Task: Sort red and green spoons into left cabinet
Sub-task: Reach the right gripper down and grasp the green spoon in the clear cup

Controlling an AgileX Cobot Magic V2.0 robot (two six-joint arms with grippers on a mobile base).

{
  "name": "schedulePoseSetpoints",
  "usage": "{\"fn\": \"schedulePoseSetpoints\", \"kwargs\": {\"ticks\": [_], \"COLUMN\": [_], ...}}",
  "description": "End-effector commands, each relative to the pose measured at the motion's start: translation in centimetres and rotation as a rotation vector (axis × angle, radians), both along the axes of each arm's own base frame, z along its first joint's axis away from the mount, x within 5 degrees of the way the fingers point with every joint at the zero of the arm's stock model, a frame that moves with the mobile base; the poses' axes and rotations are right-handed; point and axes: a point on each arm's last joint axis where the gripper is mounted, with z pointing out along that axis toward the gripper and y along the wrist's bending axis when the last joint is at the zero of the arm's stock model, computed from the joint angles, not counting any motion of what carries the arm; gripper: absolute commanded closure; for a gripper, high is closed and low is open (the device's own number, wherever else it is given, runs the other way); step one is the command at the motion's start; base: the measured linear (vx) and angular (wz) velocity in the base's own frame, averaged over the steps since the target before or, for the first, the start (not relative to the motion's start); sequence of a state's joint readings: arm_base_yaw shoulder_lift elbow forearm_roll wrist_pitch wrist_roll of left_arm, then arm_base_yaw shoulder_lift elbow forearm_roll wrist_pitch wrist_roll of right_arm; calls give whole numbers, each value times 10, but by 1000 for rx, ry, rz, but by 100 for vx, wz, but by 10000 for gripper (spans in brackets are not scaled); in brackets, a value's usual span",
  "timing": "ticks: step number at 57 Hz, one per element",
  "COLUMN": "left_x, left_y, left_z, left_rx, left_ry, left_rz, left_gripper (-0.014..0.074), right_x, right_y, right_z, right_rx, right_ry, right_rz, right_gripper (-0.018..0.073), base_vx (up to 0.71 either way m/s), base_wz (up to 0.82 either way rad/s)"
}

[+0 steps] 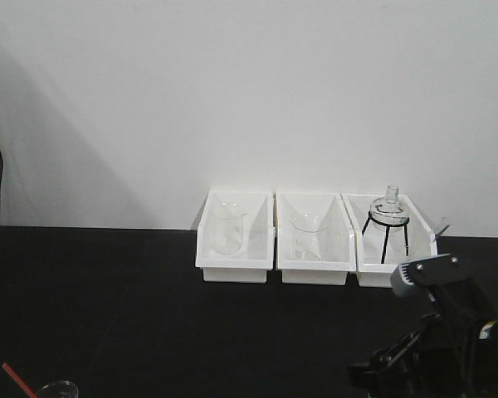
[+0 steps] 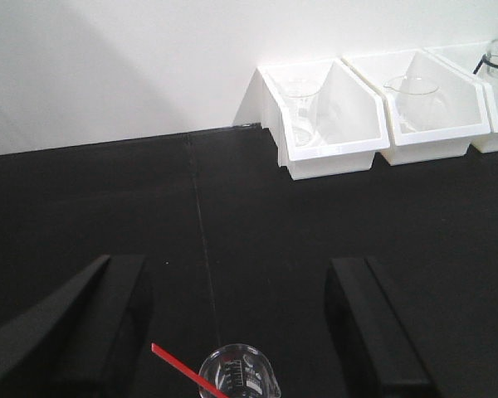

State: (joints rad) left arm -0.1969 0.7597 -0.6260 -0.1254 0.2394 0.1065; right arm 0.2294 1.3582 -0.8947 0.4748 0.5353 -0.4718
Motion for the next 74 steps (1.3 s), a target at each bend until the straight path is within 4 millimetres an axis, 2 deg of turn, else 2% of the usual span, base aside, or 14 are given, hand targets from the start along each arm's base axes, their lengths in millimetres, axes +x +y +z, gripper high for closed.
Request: {"fn": "schedulePoseSetpoints", "kwargs": {"ticks": [1,12,23,37,41,55,67,74], "left_x": [2,2,2,2,2,2,1,1], "left_y": [1,1,1,1,1,1,0,0], "left_z": [19,19,19,19,19,18,17,17], "left_rx": [-39,-37,-37,-37,-37,-37,-34,-33], "left_ry": [-101,-93,-93,-93,-93,-90,-78,-72], "left_rz": [14,13,13,13,13,12,11,10], "left_gripper": [21,21,21,21,21,50,74,85], "right_x": [15,31,38,42,42,43,44,44], "right_y": [1,4,5,7,7,6,6,6], "right_z": [6,-24,-45,-62,-62,-61,-60,-51], "right_rx": [23,-2,-16,-25,-23,-29,-30,-23], "right_ry": [-69,2,65,124,128,116,104,75], "right_rz": [-40,-56,-58,-63,-65,-61,-62,-63], "right_gripper": [-23,-23,-6,121,196,575,566,565], "base_vx": [0,0,0,0,0,0,0,0], "base_wz": [0,0,0,0,0,0,0,0]}}
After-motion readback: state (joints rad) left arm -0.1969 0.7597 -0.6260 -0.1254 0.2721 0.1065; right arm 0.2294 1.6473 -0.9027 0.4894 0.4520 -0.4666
